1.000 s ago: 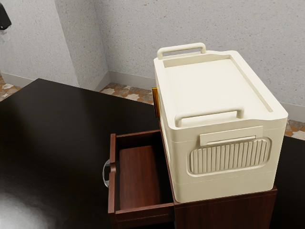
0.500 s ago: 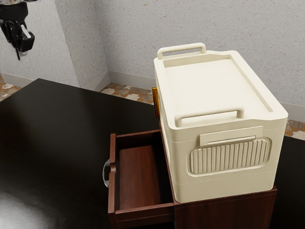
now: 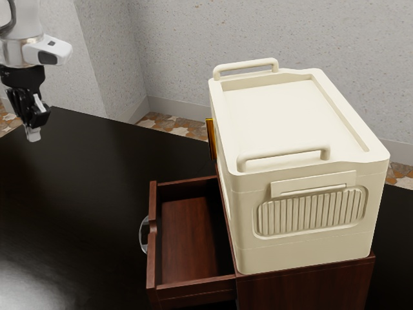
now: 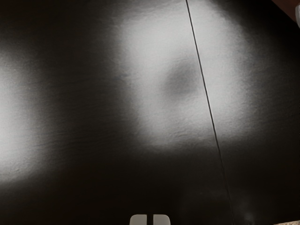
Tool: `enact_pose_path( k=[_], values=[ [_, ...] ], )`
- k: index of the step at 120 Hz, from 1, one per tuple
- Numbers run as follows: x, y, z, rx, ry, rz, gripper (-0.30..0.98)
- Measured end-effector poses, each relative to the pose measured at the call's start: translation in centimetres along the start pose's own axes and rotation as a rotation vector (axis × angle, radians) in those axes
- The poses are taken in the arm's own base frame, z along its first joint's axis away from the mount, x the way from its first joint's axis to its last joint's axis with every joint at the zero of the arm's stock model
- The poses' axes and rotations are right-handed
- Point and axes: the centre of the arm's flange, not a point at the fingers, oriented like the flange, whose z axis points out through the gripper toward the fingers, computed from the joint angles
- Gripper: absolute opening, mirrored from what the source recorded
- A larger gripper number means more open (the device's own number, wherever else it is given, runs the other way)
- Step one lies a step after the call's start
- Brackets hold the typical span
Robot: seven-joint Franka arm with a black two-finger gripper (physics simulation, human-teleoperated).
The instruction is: Push the drawer handle with one arm to close the drawer
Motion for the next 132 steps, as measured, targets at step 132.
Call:
enact_pose_path(
  k=[132],
  values=[
    [3.5, 14.8, 17.1, 0.021, 0.28, 0.571, -0.1]
  ],
)
